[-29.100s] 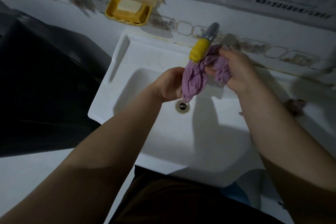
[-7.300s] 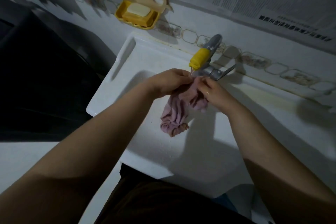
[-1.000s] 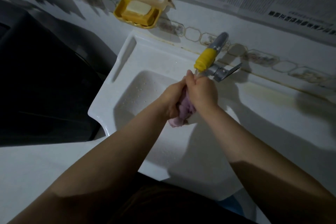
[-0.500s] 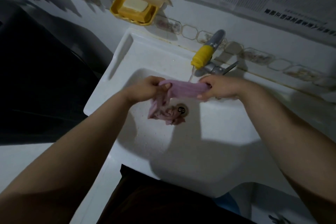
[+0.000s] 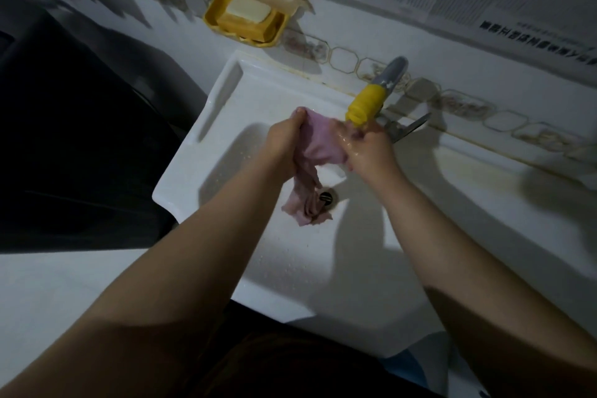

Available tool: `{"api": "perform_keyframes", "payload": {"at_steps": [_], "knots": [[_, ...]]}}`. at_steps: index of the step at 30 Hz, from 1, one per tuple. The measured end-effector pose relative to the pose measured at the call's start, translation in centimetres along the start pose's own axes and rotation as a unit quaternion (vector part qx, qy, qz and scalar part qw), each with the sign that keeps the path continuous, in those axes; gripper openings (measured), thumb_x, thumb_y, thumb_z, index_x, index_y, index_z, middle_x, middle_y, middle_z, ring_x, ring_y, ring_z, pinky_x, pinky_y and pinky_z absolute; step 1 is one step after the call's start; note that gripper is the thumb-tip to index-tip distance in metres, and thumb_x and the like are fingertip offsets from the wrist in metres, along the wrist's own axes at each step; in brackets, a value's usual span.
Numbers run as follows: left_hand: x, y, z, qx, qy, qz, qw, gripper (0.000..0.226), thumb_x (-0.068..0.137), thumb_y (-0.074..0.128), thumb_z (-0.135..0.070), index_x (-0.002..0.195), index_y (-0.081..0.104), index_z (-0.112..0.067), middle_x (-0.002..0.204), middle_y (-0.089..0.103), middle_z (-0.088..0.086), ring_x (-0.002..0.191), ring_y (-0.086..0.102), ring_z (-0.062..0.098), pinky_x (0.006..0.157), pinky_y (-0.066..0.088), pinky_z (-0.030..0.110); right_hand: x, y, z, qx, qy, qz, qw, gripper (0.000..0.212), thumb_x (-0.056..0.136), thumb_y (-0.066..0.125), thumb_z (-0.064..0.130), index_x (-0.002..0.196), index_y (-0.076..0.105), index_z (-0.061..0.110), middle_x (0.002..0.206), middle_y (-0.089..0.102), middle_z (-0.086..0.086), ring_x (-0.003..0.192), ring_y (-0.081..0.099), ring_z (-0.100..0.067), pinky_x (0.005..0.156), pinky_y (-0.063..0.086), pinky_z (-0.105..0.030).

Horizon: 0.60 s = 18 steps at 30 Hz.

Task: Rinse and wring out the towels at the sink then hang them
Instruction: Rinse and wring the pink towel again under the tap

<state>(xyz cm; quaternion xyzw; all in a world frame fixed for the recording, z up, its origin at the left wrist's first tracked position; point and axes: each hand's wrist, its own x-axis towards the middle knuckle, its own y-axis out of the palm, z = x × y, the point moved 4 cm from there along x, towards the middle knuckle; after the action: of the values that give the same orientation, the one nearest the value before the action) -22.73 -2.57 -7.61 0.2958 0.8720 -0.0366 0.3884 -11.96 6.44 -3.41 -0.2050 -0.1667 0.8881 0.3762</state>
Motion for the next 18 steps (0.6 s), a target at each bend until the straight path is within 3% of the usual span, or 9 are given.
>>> {"api": "perform_keyframes", "payload": {"at_steps": [2,4,9,13,14,15,16,17,18], "knots": [[-0.2,0.8,0.4,0.025,-0.01,0.0,1.0,0.033,0.096,0.046,-0.033,0.074,0.057,-0.012,0.059,0.066,0.012,0.049,0.063,0.024,0.048,0.053,0.029,-1.6,1.7,0.9,-0.056,-0.075,-0.01,0.996,0.042,0.09,0.059,0.041,0.059,0.038,0.024,0.047,0.041,0.007,0.044,0.043,-0.005,0.047,0.034,-0.024],[-0.8,2.1,1.0,-0.017,-0.021,0.01,1.0,0.033,0.1,0.039,-0.031,0.073,0.051,-0.016,0.046,0.058,-0.005,0.041,0.056,0.01,0.042,0.047,0.018,-2.1,2.7,1.5,-0.121,-0.122,-0.041,0.984,0.042,0.094,0.051,0.043,0.059,0.039,0.023,0.05,0.042,0.006,0.054,0.047,-0.019,0.053,0.03,-0.03],[-1.7,5.0,2.3,-0.078,-0.061,0.0,0.995,0.036,0.096,0.049,-0.04,0.084,0.061,-0.008,0.072,0.064,0.014,0.057,0.064,0.025,0.052,0.053,0.031,1.3,1.1,0.4,-0.083,0.042,-0.113,0.989,0.035,0.095,0.048,0.038,0.08,0.06,0.009,0.083,0.066,-0.017,0.081,0.063,-0.034,0.071,0.051,-0.039],[0.0,3.3,0.7,0.088,0.006,-0.073,0.993,0.032,0.086,0.065,-0.025,0.11,0.057,-0.005,0.11,0.061,0.014,0.106,0.058,0.026,0.089,0.041,0.031,-0.3,3.1,1.1,-0.147,-0.039,-0.089,0.984,0.041,0.099,0.041,0.036,0.08,0.063,0.007,0.082,0.066,-0.019,0.077,0.061,-0.031,0.062,0.036,-0.031],[0.2,3.0,0.9,0.093,0.01,-0.067,0.993,0.027,0.087,0.065,-0.023,0.105,0.057,-0.004,0.104,0.061,0.013,0.105,0.057,0.025,0.089,0.04,0.029,-0.8,3.4,1.4,-0.171,-0.065,-0.089,0.979,0.042,0.099,0.04,0.035,0.082,0.063,0.005,0.081,0.066,-0.02,0.076,0.06,-0.031,0.061,0.034,-0.031],[-0.2,3.4,1.0,0.006,-0.04,-0.012,0.999,0.018,0.092,0.06,-0.022,0.095,0.058,-0.004,0.091,0.062,0.012,0.096,0.059,0.025,0.083,0.042,0.03,-0.8,3.2,1.6,-0.188,-0.078,-0.099,0.974,0.043,0.099,0.04,0.036,0.082,0.064,0.004,0.081,0.066,-0.02,0.075,0.061,-0.032,0.061,0.035,-0.031],[-0.7,4.0,1.0,-0.071,-0.047,0.036,0.996,0.022,0.096,0.052,-0.023,0.084,0.057,-0.006,0.075,0.061,0.011,0.082,0.062,0.024,0.072,0.047,0.029,-0.3,2.7,1.4,-0.189,-0.063,-0.111,0.974,0.044,0.098,0.041,0.038,0.081,0.064,0.004,0.081,0.066,-0.019,0.077,0.061,-0.033,0.062,0.038,-0.031],[-1.2,4.6,1.5,-0.052,-0.048,0.071,0.995,0.03,0.099,0.047,-0.028,0.079,0.056,-0.007,0.064,0.06,0.009,0.068,0.063,0.022,0.062,0.05,0.027,0.9,2.1,0.8,-0.173,-0.027,-0.115,0.978,0.043,0.096,0.043,0.039,0.082,0.065,0.004,0.083,0.067,-0.019,0.08,0.062,-0.034,0.065,0.042,-0.033],[-1.7,5.0,2.0,-0.088,-0.079,0.098,0.988,0.034,0.101,0.043,-0.031,0.083,0.059,-0.006,0.063,0.062,0.009,0.064,0.062,0.02,0.06,0.052,0.026,2.0,1.5,0.2,-0.16,0.018,-0.114,0.98,0.043,0.095,0.046,0.04,0.086,0.065,0.003,0.088,0.068,-0.019,0.085,0.063,-0.034,0.071,0.048,-0.036]]}}
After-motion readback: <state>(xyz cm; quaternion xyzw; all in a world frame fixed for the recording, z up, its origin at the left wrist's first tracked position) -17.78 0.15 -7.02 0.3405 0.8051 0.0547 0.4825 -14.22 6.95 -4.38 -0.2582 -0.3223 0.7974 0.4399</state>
